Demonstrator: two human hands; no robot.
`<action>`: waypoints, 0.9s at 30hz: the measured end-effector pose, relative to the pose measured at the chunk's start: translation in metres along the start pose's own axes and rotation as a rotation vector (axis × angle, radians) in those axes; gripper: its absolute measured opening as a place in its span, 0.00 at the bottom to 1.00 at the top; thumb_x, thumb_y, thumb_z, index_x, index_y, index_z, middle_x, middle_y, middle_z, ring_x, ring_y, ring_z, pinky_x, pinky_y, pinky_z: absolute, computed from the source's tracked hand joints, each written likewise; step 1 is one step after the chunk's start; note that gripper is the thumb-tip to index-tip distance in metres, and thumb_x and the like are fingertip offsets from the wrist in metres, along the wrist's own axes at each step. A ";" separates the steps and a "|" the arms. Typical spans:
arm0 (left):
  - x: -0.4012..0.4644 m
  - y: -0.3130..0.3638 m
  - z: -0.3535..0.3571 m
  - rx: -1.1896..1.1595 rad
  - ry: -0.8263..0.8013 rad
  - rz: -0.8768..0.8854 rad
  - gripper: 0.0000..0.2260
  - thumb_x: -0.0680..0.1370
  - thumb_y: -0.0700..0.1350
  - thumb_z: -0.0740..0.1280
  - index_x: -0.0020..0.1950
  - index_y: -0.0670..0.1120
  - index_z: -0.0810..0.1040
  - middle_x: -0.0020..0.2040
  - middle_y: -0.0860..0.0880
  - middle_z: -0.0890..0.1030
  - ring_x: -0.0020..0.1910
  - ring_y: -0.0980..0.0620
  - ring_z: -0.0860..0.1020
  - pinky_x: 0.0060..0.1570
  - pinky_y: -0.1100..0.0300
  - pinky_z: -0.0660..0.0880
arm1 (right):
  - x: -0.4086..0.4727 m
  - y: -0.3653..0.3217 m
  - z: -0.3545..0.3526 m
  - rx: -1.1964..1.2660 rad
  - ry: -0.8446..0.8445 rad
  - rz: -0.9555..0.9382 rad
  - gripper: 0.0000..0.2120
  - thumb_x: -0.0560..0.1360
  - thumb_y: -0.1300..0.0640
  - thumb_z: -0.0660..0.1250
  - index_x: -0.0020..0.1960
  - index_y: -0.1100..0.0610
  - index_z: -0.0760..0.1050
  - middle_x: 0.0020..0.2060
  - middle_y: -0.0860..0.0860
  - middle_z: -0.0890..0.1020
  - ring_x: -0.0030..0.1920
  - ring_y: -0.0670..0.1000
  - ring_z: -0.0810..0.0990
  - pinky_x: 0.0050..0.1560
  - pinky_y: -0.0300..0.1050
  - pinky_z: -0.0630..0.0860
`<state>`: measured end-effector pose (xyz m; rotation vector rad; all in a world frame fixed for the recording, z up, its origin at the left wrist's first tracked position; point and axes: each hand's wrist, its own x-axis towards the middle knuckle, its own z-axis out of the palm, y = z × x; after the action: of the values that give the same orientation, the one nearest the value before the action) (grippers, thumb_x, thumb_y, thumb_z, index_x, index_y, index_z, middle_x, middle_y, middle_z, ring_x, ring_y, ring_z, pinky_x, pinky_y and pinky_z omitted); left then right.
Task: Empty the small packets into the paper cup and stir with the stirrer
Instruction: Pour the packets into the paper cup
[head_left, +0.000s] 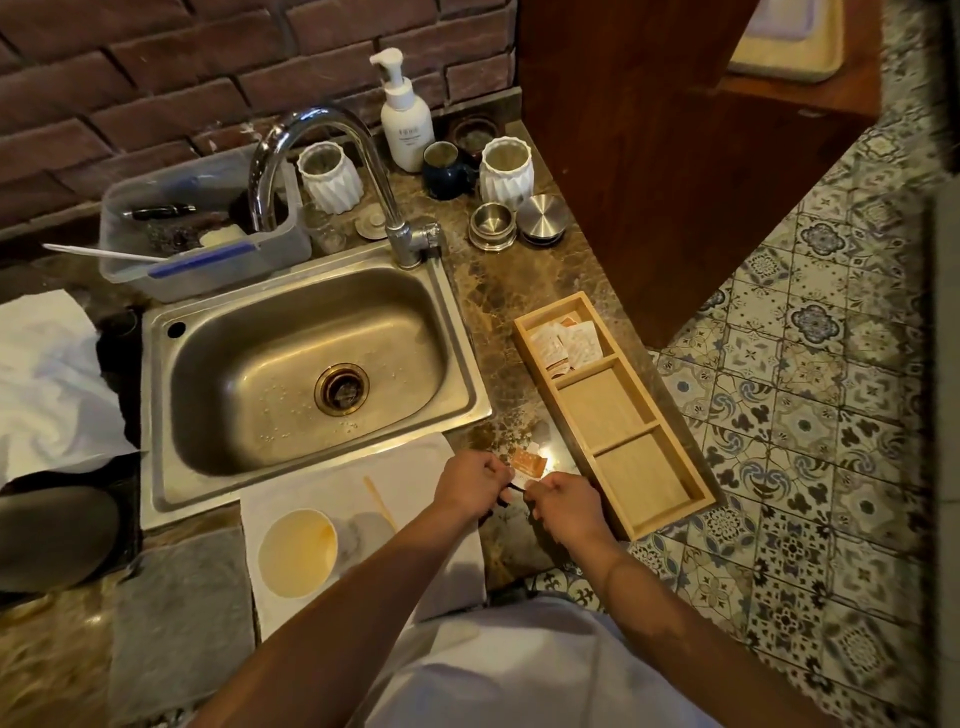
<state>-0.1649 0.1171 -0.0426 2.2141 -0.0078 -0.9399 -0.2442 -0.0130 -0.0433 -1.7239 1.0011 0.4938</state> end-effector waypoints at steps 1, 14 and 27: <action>0.001 0.000 0.001 0.020 0.003 0.004 0.08 0.78 0.49 0.70 0.40 0.49 0.82 0.30 0.54 0.83 0.26 0.61 0.78 0.35 0.62 0.77 | 0.001 0.000 0.000 -0.017 0.006 0.001 0.15 0.76 0.53 0.70 0.32 0.58 0.80 0.26 0.50 0.83 0.28 0.51 0.76 0.35 0.47 0.74; 0.007 -0.008 0.009 0.264 0.105 0.032 0.12 0.75 0.54 0.71 0.34 0.52 0.75 0.35 0.52 0.80 0.37 0.51 0.79 0.36 0.59 0.69 | 0.008 0.000 -0.004 -0.146 -0.008 -0.025 0.17 0.77 0.53 0.68 0.36 0.64 0.81 0.29 0.57 0.85 0.22 0.49 0.79 0.33 0.45 0.80; 0.002 -0.004 0.013 0.317 0.157 0.030 0.12 0.77 0.53 0.70 0.37 0.50 0.74 0.38 0.50 0.79 0.39 0.49 0.76 0.37 0.58 0.67 | 0.001 -0.003 -0.002 -0.509 0.062 -0.109 0.25 0.77 0.34 0.61 0.40 0.54 0.83 0.37 0.51 0.86 0.39 0.54 0.85 0.42 0.49 0.83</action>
<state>-0.1721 0.1113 -0.0524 2.5674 -0.1250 -0.7888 -0.2415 -0.0146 -0.0418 -2.2441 0.8640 0.6676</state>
